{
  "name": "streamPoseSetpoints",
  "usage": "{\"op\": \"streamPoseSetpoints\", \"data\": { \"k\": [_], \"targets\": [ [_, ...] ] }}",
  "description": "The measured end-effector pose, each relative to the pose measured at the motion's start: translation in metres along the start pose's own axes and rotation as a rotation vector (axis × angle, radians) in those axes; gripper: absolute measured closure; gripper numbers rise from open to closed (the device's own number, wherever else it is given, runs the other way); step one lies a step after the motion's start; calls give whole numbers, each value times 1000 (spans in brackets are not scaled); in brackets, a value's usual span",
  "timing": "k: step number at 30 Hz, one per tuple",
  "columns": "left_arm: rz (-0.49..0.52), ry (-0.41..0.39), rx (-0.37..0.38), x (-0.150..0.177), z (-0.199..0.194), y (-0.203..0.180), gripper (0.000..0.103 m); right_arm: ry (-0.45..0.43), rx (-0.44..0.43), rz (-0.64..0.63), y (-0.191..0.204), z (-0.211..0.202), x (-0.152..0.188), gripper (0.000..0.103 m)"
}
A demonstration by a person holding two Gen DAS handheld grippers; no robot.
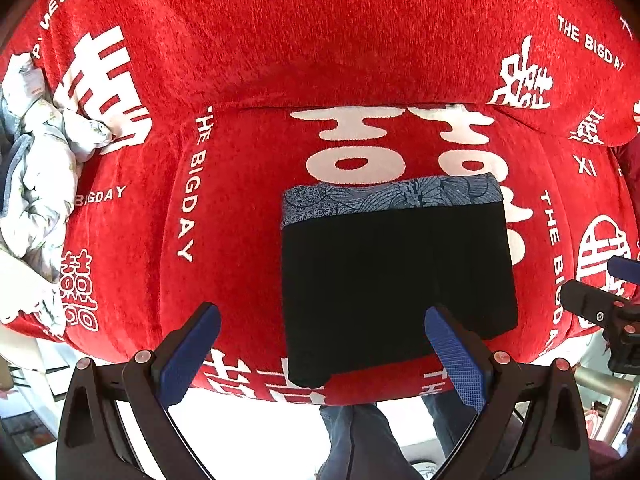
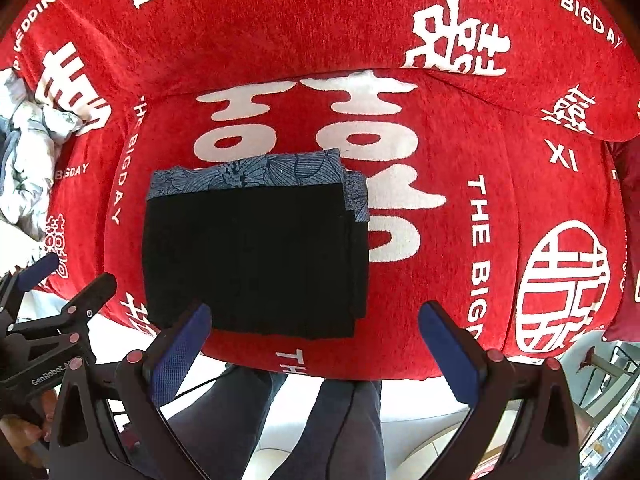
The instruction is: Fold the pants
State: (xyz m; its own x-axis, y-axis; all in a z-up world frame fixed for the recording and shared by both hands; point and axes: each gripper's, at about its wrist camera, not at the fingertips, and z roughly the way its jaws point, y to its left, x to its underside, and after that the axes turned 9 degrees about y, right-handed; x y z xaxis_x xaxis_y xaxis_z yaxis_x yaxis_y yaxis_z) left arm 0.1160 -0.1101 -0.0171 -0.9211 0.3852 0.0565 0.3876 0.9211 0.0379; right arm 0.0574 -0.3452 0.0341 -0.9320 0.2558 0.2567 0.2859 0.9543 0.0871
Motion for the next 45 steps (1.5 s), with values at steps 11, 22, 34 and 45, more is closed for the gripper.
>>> {"op": "streamPoseSetpoints", "data": {
  "k": [11,22,34,45],
  "targets": [
    [-10,5,0,-1,0,0,1,-5,11,-4,4,-2,1,0],
    [-13,7,-7,0,0,0,1,-7,15,-3,5,-1,2,0],
    [-8,0,-43,0,-1,-3,1,-8,24,-8,3,-2,0,0],
    [-29,-9,-5,3,-1,0,1,-3,24,-12,3,1,2,0]
  ]
}}
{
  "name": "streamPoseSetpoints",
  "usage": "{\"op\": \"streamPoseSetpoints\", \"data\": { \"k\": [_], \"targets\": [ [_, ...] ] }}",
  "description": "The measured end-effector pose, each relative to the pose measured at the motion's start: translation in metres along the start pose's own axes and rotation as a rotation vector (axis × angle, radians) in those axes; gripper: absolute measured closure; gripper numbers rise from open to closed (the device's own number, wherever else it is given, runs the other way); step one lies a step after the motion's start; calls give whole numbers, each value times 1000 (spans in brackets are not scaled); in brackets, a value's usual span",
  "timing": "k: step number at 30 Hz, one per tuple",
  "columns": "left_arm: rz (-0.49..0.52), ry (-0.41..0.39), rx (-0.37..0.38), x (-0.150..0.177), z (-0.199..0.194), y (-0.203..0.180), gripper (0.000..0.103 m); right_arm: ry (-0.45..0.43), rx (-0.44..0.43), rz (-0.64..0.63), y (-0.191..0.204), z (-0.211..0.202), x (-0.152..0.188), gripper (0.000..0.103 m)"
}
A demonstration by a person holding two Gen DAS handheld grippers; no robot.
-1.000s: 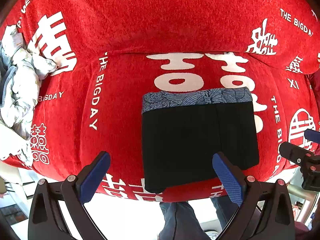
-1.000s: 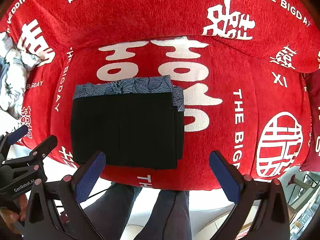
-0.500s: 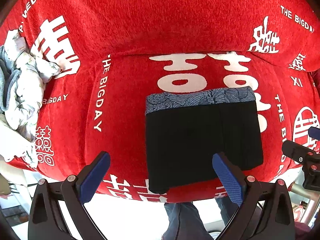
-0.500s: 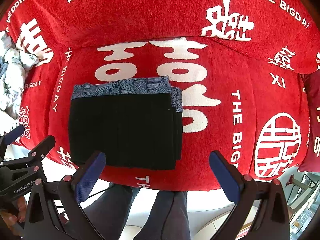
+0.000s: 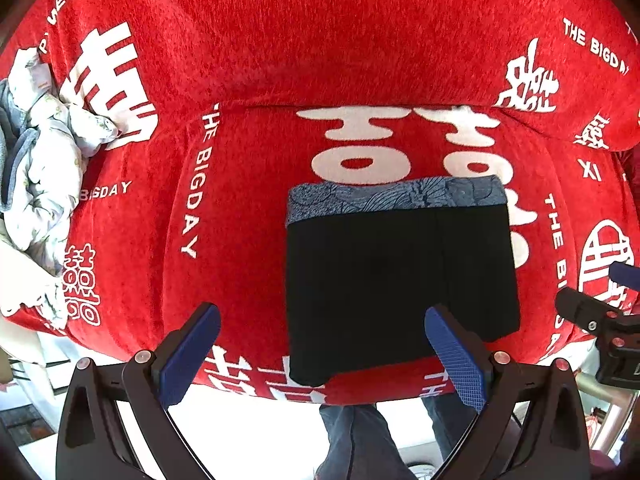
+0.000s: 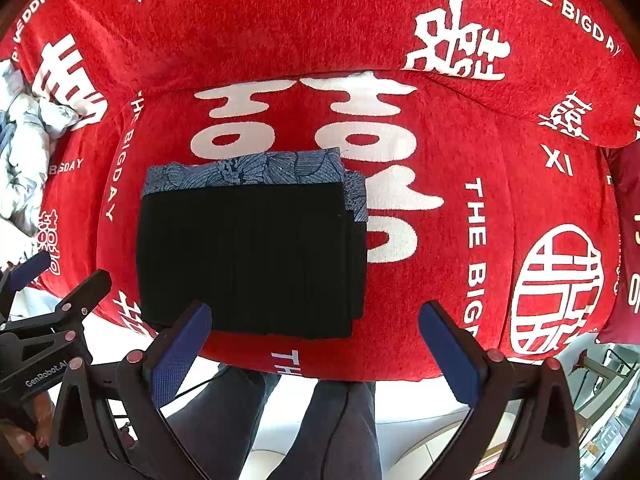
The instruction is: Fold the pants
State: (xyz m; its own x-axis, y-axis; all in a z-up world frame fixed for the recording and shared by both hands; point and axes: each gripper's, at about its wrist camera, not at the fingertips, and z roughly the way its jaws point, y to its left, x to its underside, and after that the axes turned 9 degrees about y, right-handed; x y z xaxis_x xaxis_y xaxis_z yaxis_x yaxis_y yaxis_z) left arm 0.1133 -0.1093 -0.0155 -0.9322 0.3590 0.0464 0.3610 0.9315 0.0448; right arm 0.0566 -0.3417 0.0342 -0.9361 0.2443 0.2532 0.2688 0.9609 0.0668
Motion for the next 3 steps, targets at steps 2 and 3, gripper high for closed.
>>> {"op": "streamPoseSetpoints", "data": {
  "k": [2,3],
  "targets": [
    [6,-8,4,0,-2,-1,1,0,1,2,-1,0,0,0],
    [7,-8,5,0,-2,-1,1,0,1,1,0,0,0,0]
  ]
}}
